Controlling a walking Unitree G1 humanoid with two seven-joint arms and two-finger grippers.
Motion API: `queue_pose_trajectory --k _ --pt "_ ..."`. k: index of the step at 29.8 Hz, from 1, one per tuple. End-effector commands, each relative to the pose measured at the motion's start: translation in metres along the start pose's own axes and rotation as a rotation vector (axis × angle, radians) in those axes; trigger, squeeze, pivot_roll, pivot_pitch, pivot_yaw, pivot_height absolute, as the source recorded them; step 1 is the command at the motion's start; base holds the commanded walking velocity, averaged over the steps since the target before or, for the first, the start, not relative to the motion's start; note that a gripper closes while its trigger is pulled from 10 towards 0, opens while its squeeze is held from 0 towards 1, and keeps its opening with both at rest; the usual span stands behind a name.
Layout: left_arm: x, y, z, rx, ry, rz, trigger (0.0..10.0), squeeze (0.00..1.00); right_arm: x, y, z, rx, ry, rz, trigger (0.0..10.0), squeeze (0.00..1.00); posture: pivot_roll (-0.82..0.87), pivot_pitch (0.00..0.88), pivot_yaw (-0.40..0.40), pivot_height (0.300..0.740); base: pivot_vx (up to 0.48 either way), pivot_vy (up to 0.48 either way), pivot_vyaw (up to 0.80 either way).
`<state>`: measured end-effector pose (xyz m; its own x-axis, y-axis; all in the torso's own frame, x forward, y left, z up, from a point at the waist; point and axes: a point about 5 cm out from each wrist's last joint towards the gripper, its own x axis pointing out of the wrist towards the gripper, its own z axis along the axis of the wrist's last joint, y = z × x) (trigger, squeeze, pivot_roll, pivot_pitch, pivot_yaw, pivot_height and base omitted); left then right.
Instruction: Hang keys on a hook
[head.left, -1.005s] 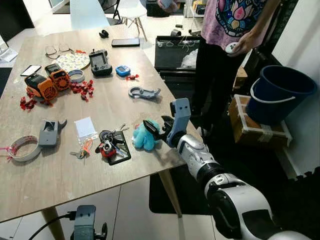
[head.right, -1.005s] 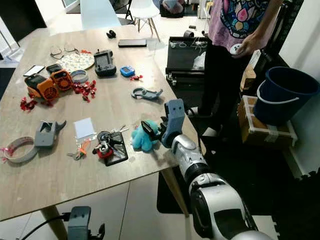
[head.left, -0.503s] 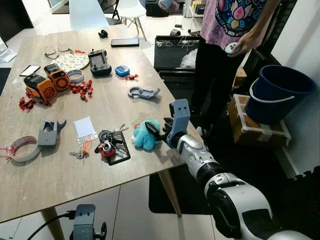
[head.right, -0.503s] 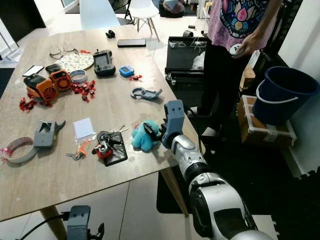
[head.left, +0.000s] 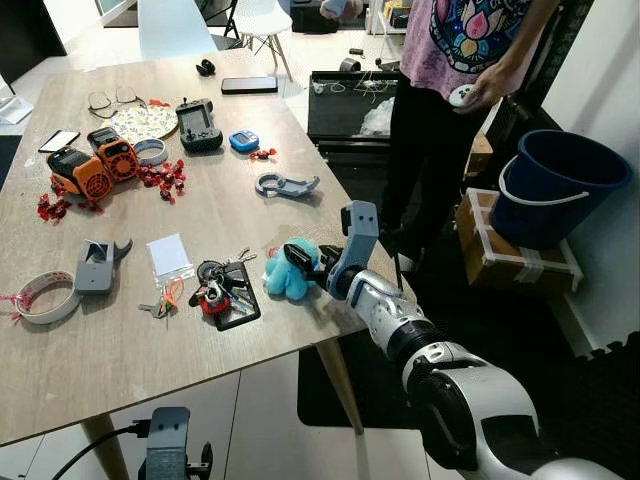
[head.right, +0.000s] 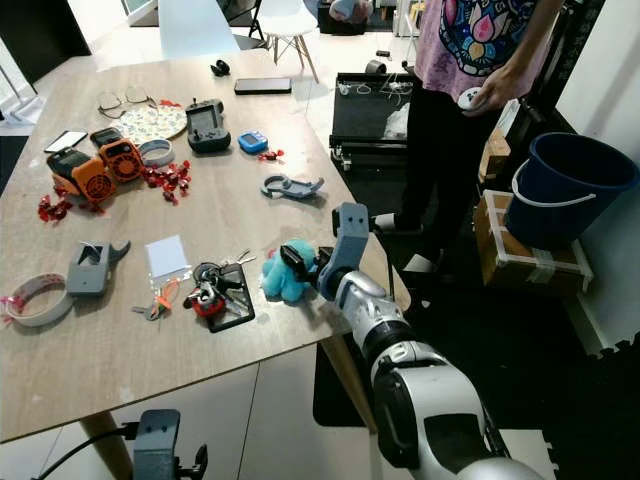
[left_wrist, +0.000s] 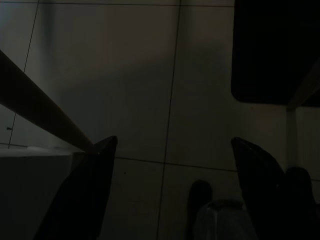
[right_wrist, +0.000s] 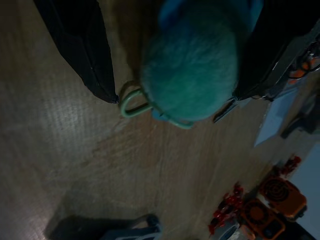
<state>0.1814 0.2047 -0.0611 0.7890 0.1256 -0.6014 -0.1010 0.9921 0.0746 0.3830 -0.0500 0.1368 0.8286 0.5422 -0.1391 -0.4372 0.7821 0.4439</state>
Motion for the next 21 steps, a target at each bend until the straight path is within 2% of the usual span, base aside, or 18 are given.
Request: queue_pose_trajectory --k 1,4,5,6,7,8,21 --pt "-0.0025 -0.0016 -0.0079 -0.007 0.035 0.003 10.0 0.00 0.0013 0.0047 -0.0085 0.044 0.044 0.022 10.0 0.00 0.06 0.148 -0.007 0.740 0.000 0.000 0.00" --pt "-0.0024 -0.0017 -0.0079 -0.008 0.036 0.003 10.0 0.00 0.0014 0.0053 -0.0093 0.053 0.050 0.028 10.0 0.00 0.06 0.148 -0.007 0.740 0.000 0.000 0.00" --pt "-0.0023 -0.0017 -0.0080 -0.008 0.037 0.003 10.0 0.00 0.0015 0.0063 -0.0105 0.062 0.057 0.037 9.5 0.00 0.06 0.147 -0.006 0.740 0.000 0.000 0.00" --pt "-0.0023 -0.0017 -0.0080 -0.008 0.037 0.003 10.0 0.00 0.0015 0.0063 -0.0105 0.062 0.057 0.037 9.5 0.00 0.06 0.147 -0.006 0.740 0.000 0.000 0.00" --pt "-0.0022 -0.0016 -0.0081 -0.008 0.038 0.004 10.0 0.00 0.0016 0.0069 -0.0114 0.068 0.061 0.043 3.4 0.00 0.06 0.147 -0.006 0.740 0.000 0.000 0.00" --pt "-0.0022 -0.0014 -0.0082 -0.008 0.039 0.004 10.0 0.00 0.0015 0.0072 -0.0122 0.077 0.063 0.046 0.0 0.00 0.07 0.147 -0.006 0.740 0.000 0.000 0.00" --pt "-0.0020 -0.0005 -0.0088 -0.009 0.046 0.004 10.0 0.00 0.0011 0.0067 -0.0129 0.096 0.067 0.049 0.0 0.00 0.07 0.149 -0.005 0.740 0.000 0.000 0.00"
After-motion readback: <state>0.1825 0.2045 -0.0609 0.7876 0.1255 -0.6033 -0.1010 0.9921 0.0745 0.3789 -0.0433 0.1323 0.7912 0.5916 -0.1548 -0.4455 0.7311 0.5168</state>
